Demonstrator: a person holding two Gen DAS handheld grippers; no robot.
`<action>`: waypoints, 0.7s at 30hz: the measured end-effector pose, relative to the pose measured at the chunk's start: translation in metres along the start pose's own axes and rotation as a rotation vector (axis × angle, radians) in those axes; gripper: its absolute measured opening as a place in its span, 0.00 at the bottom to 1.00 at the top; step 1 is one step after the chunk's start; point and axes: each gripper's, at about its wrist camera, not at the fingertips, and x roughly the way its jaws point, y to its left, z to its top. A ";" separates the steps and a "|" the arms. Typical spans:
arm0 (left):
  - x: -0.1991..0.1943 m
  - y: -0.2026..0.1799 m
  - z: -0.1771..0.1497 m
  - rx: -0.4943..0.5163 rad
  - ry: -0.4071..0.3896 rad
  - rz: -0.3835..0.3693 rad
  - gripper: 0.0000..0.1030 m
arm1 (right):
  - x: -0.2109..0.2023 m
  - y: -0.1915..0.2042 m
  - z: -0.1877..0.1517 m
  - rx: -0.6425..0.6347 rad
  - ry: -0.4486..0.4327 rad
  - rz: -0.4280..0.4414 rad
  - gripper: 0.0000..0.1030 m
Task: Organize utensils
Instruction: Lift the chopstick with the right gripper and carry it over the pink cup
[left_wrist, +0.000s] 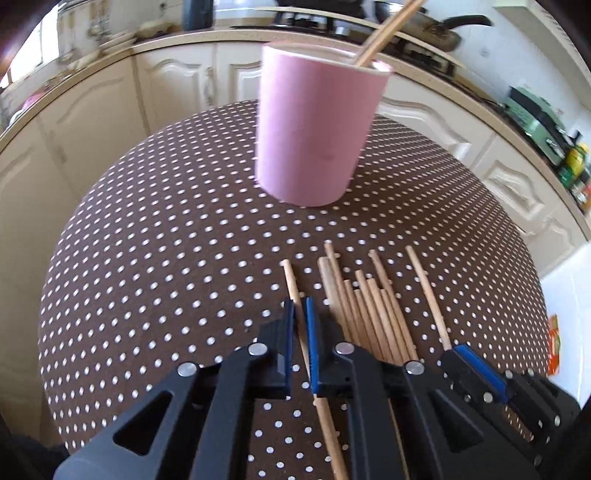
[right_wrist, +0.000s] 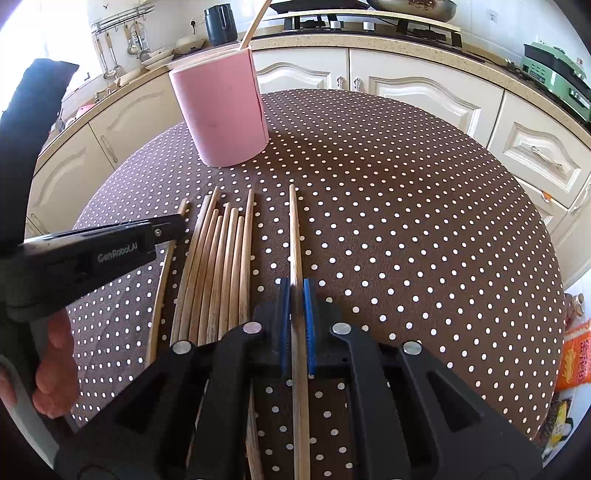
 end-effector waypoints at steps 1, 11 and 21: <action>0.000 0.001 0.000 0.012 -0.005 -0.010 0.06 | 0.000 0.000 0.000 0.000 0.000 0.000 0.07; 0.002 -0.002 0.007 0.124 -0.021 -0.061 0.06 | 0.001 -0.001 0.001 0.018 -0.001 -0.006 0.07; 0.007 -0.021 0.002 0.134 -0.040 -0.037 0.09 | 0.005 -0.014 0.009 0.073 -0.011 0.023 0.07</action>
